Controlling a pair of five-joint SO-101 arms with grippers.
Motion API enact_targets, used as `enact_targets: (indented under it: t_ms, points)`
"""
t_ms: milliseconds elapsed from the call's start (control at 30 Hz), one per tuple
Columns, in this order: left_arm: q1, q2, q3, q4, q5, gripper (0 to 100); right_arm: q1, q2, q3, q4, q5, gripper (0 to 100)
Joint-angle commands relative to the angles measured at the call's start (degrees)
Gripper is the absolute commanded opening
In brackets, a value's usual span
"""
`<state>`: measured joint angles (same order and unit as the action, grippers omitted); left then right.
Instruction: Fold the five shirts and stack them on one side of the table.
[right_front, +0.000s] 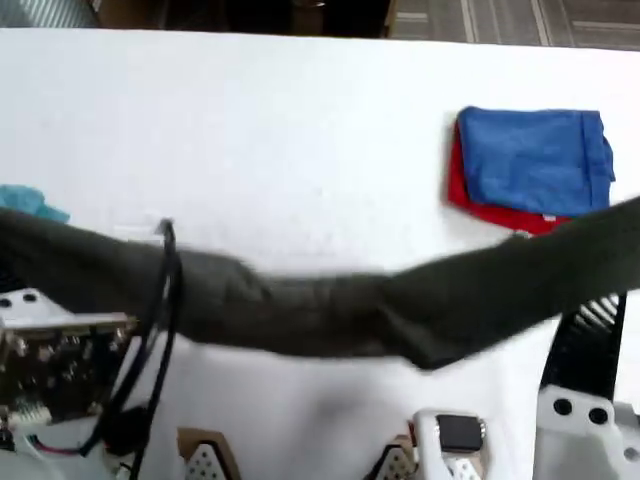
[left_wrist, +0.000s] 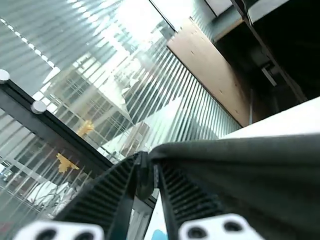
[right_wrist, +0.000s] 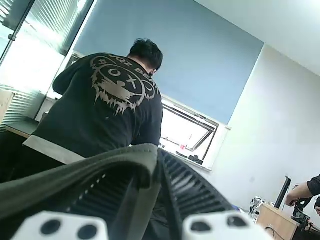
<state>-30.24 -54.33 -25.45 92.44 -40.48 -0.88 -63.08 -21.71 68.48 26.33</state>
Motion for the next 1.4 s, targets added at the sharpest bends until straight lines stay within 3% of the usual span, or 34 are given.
enact_targets:
  t_ms: [0, 267, 500, 733, 967, 1167, 1367]
  points:
    - [-0.62, -0.35, -0.92, -0.26, 0.70, 3, 0.48, -0.04, -0.62, -0.40, -0.44, 2.2]
    - [-0.44, 3.34, -0.75, -0.88, 0.79, 3, 0.48, 6.73, 1.67, -5.67, -0.53, 2.2]
    - [-0.26, 15.82, -0.75, -9.14, 5.71, 3, -0.31, 19.91, 4.92, -14.11, -4.57, 2.2]
    - [3.34, 29.01, -0.84, -11.34, 5.45, 3, -5.76, 32.92, 5.19, -15.25, -4.13, 2.2]
    - [4.48, 42.73, -0.75, -17.14, 5.54, 3, -6.81, 48.22, 4.75, -15.52, -4.31, 2.2]
    - [4.75, 55.21, -1.27, -22.86, 5.45, 3, -6.73, 58.33, 4.75, -24.40, -4.40, 2.2]
    - [5.54, 64.26, -1.10, -23.47, 5.45, 3, -7.96, 64.75, 5.19, -23.16, -4.48, 2.2]
